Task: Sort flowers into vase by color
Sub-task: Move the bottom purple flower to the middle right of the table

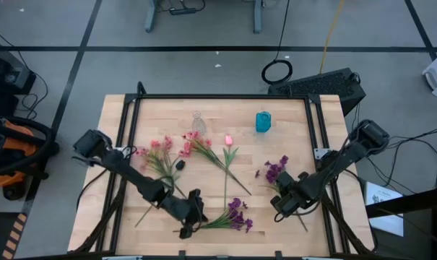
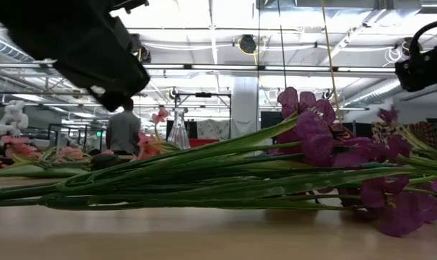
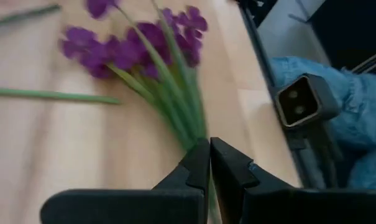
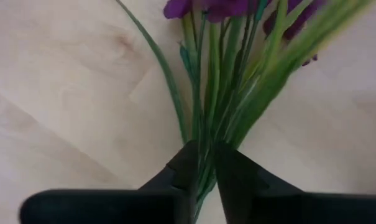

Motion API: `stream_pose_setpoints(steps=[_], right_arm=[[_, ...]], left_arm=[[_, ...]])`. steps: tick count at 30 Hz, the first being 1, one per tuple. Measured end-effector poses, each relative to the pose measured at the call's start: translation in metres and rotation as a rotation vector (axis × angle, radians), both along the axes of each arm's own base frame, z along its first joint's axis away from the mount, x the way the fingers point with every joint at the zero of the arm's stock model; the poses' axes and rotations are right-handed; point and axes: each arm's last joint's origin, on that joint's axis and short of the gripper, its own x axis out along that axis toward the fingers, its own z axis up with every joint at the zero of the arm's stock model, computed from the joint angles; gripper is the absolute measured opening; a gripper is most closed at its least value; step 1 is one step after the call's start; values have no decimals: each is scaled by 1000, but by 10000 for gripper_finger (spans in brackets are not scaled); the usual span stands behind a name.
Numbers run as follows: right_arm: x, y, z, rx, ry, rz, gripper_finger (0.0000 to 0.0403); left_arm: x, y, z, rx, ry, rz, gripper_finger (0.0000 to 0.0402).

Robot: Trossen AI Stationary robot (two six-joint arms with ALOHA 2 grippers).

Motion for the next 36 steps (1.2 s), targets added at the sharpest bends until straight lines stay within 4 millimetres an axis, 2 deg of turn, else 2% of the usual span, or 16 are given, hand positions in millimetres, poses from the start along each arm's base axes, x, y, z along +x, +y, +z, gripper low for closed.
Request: stream_pose_setpoints(steps=[8, 15, 19, 25, 30, 36], right_arm=[[-5, -10, 0, -144, 31, -39, 111], [-14, -17, 3, -218, 114, -69, 121], [-11, -14, 7, -190, 72, -68, 121], [3, 5, 32, -202, -123, -20, 121], [9, 20, 50, -263, -312, 38, 121], [12, 28, 53, -269, -402, 98, 121]], left_arm=[[-6, -16, -12, -46, 11, 112, 20], [-13, -26, -12, -90, 19, 162, 20], [-18, -32, -12, -99, 12, 169, 20], [-18, -32, -10, -36, -66, 234, 27], [-11, -38, -7, 30, -109, 210, 91], [2, -47, -15, 177, -83, 200, 197]])
